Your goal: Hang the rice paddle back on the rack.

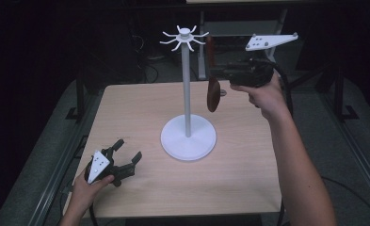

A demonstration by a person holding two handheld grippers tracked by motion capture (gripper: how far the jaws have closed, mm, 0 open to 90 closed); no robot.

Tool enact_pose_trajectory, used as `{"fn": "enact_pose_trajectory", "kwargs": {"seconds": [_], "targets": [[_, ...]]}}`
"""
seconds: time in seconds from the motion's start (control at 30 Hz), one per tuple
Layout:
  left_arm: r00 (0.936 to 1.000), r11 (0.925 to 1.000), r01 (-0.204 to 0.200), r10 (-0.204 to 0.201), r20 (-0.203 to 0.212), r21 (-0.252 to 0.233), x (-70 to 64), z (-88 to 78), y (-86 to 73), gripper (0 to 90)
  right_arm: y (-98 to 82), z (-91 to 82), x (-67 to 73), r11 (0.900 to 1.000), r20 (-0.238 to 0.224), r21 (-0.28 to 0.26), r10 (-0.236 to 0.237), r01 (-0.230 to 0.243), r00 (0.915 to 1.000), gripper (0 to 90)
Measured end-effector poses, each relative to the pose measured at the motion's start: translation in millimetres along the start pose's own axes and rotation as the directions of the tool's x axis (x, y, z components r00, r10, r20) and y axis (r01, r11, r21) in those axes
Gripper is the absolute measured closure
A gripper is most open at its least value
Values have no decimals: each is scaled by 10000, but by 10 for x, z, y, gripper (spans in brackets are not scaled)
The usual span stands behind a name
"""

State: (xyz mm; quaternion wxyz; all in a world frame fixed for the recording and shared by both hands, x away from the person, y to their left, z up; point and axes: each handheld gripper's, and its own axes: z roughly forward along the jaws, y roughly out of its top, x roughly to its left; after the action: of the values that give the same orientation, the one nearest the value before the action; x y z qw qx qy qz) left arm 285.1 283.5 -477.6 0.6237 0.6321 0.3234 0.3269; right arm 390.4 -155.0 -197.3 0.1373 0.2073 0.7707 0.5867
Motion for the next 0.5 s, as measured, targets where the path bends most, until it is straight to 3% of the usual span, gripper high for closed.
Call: {"fn": "enact_pose_trajectory", "kwargs": {"seconds": [0.5], "targets": [[10000,10000,18,-18,25,-41,1,2,-2,127,23,157,3,9997,-49,231,-50,51,10000,781]]}}
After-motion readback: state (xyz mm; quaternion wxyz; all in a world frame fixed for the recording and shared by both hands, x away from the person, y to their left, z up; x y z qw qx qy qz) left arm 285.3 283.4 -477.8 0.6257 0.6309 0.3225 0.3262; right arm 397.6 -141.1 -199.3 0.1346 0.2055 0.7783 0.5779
